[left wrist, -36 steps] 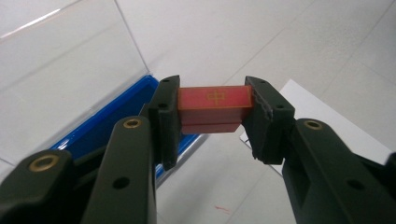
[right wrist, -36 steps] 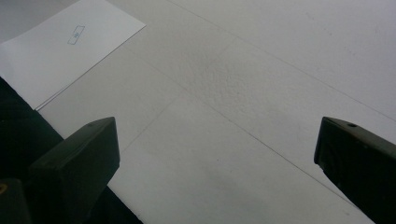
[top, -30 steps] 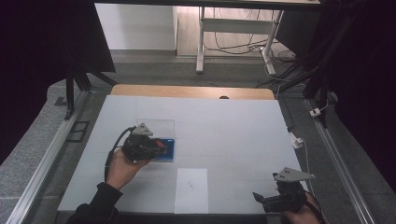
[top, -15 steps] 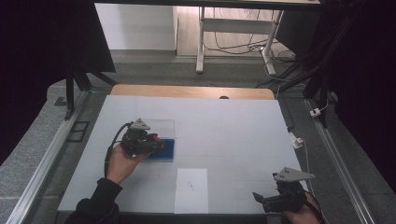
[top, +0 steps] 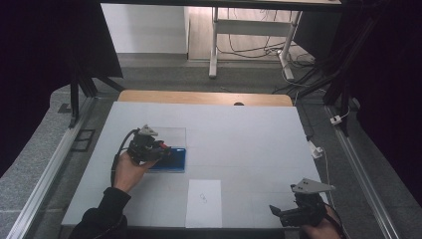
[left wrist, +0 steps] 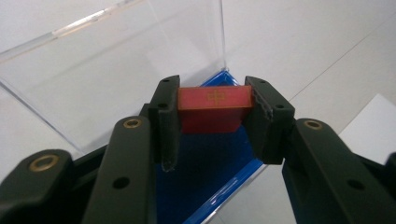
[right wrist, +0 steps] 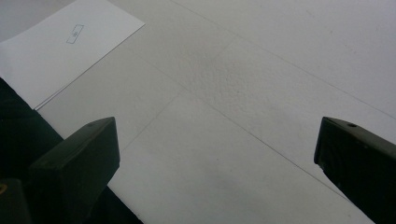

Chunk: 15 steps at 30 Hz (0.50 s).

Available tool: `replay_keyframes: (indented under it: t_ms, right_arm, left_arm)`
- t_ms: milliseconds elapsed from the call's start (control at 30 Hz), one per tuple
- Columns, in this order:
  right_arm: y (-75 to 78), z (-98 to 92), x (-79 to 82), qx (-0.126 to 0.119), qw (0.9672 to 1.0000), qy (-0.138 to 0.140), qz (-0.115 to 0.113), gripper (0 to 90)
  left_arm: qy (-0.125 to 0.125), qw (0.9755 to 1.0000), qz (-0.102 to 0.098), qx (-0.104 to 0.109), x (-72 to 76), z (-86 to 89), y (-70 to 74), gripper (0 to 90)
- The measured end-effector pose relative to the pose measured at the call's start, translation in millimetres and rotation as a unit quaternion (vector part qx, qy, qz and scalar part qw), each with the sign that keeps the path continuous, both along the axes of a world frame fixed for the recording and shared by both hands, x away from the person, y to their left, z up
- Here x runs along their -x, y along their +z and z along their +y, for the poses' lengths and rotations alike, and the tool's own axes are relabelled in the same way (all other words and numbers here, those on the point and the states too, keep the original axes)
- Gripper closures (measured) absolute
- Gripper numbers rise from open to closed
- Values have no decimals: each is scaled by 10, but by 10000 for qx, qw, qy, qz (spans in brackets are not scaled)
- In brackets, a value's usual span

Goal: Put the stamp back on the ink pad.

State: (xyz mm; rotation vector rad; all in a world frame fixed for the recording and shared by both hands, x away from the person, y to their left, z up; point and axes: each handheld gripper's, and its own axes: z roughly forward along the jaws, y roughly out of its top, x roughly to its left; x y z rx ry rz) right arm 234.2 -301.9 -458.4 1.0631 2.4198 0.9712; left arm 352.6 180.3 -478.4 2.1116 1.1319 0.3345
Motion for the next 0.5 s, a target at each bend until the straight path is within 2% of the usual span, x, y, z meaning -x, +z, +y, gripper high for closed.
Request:
replay_keyframes:
  t_ms: [267, 433, 500]
  right_arm:
    - [-1, 2, 3, -11, 10000, 5, -13, 3]
    - [0, 2, 3, -2, 10000, 15, -13, 3]
    - [1, 2, 3, 0, 10000, 17, -11, 3]
  left_arm:
    - [-55, 9994, 20, -345, -18, -68, -126, 581]
    - [-71, 9988, 94, -469, -33, -97, -182, 581]
    - [-68, 9982, 114, -587, -38, -111, -207, 581]
